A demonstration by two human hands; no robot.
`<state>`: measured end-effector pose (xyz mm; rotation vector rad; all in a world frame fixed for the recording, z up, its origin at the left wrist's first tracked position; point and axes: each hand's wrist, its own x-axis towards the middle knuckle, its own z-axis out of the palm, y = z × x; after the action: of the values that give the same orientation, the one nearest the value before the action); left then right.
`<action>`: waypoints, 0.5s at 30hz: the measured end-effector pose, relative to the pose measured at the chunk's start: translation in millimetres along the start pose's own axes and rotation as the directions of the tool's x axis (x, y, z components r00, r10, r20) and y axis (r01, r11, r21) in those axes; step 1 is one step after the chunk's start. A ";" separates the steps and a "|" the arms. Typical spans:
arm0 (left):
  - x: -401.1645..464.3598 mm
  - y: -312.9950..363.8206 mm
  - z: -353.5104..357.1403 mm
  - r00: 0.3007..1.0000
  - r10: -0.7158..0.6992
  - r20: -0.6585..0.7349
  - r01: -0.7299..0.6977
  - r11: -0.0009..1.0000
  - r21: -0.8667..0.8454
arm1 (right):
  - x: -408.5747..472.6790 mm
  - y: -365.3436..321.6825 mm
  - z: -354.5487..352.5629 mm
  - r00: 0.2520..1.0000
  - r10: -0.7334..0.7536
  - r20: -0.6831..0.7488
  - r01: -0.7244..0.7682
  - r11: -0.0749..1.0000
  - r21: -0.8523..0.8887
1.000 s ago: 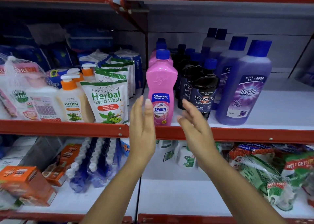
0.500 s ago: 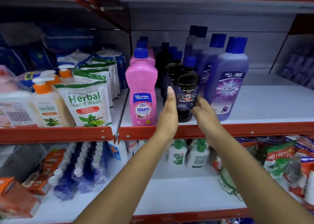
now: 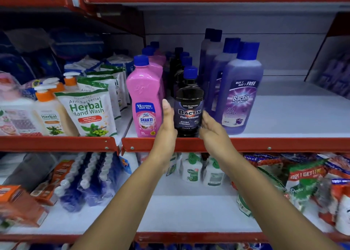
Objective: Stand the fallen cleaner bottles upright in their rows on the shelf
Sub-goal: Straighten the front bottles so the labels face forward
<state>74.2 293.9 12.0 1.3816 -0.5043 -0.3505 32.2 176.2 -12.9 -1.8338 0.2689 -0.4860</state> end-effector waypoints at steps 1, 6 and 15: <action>-0.8 -0.3 1.1 1.000 0.002 -0.013 -0.002 1.000 0.000 | 0.4 2.2 -0.4 1.000 0.002 0.015 -0.002 1.000 0.004; -4.8 -4.9 10.4 0.995 0.035 -0.089 -0.030 0.998 0.059 | -6.7 -7.6 -10.1 1.000 -0.008 0.024 0.005 0.991 0.132; -38.2 -26.1 79.5 0.867 0.463 -0.182 -0.384 0.856 0.348 | -23.3 7.8 -50.8 0.814 -0.002 -0.581 0.134 0.974 0.184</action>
<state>1.1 242.8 -10.1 1.5330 -0.6468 0.2855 -11.2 140.2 -12.0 -1.4435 0.5404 -1.0878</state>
